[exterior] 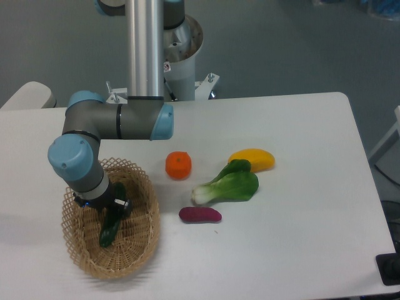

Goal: Pick up the cucumber from the basket
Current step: 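Lower the gripper onto the green cucumber and close on it, then lift the held cucumber up out of the basket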

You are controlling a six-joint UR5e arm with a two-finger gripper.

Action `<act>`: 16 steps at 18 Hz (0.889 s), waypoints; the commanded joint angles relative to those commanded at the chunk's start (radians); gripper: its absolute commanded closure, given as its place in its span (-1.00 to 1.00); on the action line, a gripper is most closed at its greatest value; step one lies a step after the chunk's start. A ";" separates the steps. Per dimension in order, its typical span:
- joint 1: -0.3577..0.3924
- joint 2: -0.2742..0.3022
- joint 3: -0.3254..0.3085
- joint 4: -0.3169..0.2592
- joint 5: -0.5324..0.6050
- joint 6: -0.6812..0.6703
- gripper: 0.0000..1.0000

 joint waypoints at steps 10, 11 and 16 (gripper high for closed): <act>0.011 0.047 0.075 -0.021 -0.006 0.026 0.45; 0.015 0.058 0.101 -0.025 -0.008 0.029 0.45; 0.063 0.087 0.201 -0.126 -0.008 0.104 0.45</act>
